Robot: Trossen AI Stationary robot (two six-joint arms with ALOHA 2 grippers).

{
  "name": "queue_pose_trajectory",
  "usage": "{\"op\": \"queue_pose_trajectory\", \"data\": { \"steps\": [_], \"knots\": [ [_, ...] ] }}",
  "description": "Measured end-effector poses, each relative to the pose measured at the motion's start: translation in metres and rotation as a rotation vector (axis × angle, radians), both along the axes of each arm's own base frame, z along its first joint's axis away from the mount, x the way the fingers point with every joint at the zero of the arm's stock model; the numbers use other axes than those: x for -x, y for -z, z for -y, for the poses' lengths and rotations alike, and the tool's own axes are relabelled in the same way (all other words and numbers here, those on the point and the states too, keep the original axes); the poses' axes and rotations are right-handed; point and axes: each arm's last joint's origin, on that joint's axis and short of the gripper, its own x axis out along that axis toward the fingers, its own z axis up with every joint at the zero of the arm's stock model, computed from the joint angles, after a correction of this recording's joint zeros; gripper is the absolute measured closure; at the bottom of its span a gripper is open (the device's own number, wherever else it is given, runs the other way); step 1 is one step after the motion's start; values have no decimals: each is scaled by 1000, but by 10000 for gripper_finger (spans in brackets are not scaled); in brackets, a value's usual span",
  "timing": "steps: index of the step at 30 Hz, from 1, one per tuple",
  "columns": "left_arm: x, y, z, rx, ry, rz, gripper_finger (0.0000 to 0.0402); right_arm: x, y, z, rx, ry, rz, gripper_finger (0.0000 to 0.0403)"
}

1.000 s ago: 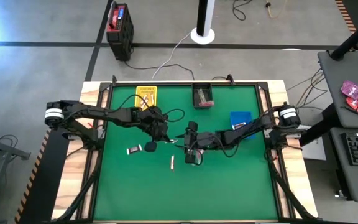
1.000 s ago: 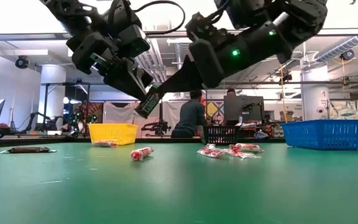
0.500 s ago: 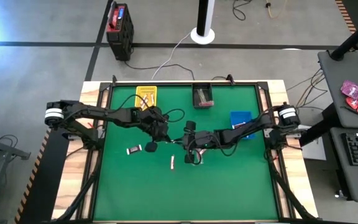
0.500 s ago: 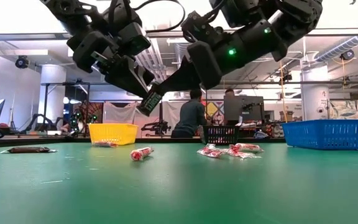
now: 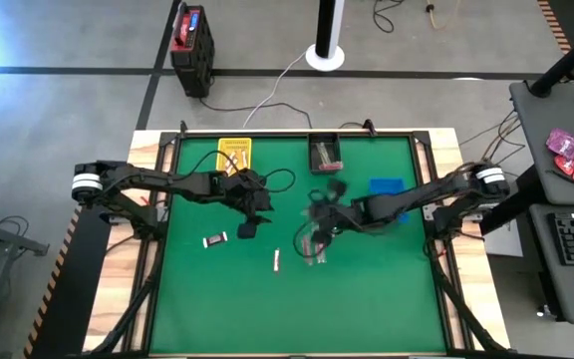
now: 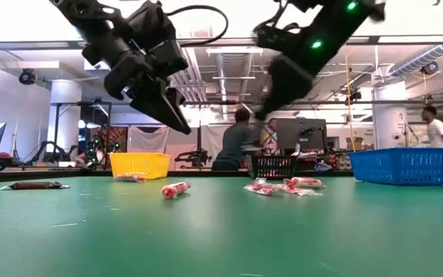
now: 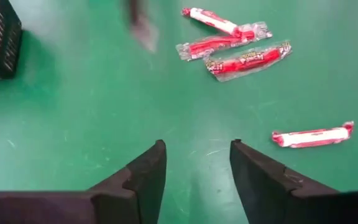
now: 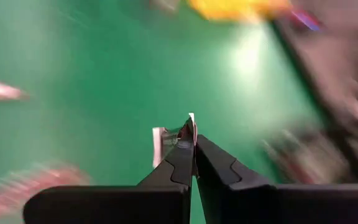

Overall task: Sort candy by brand, put in halloween buckets
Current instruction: Put the brown chocolate into the blue basket, then put the red candy into the black basket

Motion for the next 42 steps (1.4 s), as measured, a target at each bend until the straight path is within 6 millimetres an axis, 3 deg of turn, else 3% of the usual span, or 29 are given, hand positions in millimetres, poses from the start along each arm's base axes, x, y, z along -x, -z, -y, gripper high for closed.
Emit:
{"op": "queue_pose_trajectory", "data": {
  "steps": [4, 8, 14, 25, 31, 36, 42],
  "knots": [
    [0, 0, 1, 33, -31, -3, 231, 34, -23, 15, -6, 397, -122, 394],
    [0, 0, 0, 63, -63, -3, 234, 65, -34, 28, -84, 835, -127, 394],
    [-1, -1, 0, 76, -76, 8, 242, 87, -29, 32, -69, 1031, -224, 394],
    [-3, -1, 0, 76, -77, 23, 242, 94, -17, 33, -59, 1041, -263, 394],
    [0, 2, 1, 100, -92, -25, 242, 88, -17, 29, -50, 951, -220, 393],
    [5, 7, 8, 144, -61, -104, 242, 73, -17, 16, -62, 730, -163, 393],
    [7, 11, 30, 194, 35, -134, 242, 41, -14, -11, -145, 247, -120, 393]
  ]
}}
